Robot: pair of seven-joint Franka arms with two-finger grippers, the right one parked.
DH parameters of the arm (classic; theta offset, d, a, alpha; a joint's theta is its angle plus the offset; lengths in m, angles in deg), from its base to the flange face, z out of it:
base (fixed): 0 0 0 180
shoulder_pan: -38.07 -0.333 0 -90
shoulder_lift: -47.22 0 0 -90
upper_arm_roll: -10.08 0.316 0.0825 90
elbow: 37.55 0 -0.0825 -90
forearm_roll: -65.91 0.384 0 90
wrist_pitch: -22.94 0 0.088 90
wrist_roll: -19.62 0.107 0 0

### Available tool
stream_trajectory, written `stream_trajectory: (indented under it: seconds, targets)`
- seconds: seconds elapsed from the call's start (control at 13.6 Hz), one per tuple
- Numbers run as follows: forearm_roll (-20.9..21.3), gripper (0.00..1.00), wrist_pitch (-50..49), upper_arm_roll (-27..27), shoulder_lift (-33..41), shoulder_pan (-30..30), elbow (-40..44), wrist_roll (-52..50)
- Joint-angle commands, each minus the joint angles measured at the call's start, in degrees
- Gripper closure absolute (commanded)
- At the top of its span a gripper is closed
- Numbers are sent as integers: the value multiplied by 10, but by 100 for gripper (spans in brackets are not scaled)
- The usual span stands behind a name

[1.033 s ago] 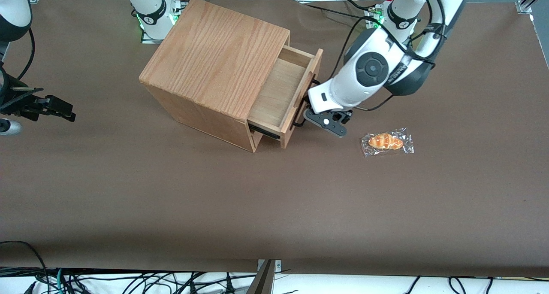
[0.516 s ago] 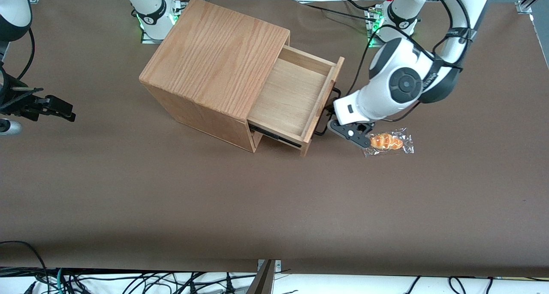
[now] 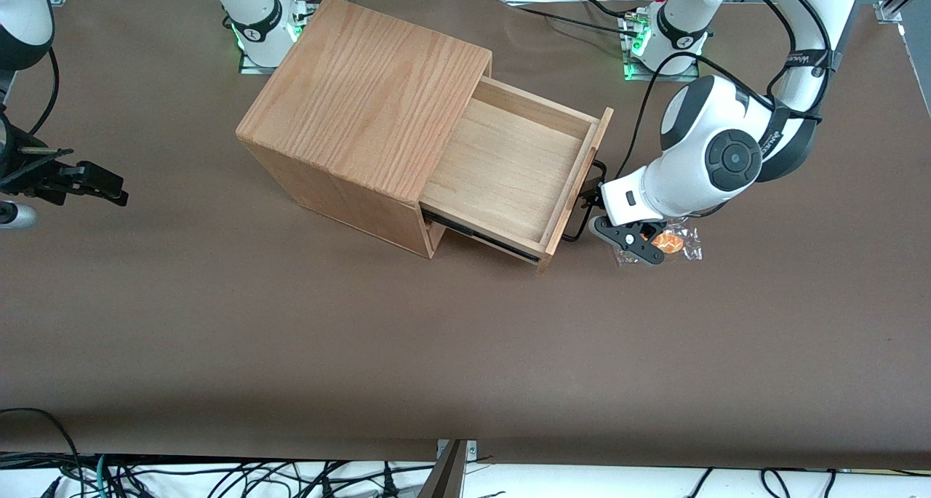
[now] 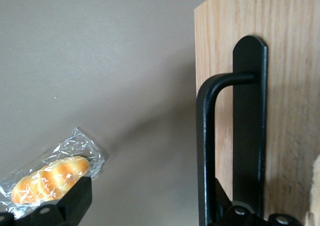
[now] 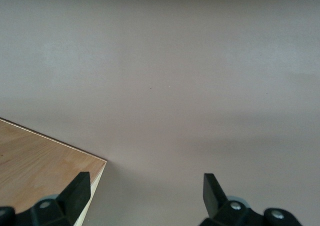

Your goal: Open top drawer with left arm

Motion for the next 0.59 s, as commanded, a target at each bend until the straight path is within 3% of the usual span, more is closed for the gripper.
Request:
stream_trajectory:
  seconds: [0.0,0.37,0.52]
  targets:
    - [6,0,-35,23,40,-6,-9,55]
    - [-142,0,-83,51,45,-6,1,43]
    - [-155,0,-116,58,49,-6,26,41]
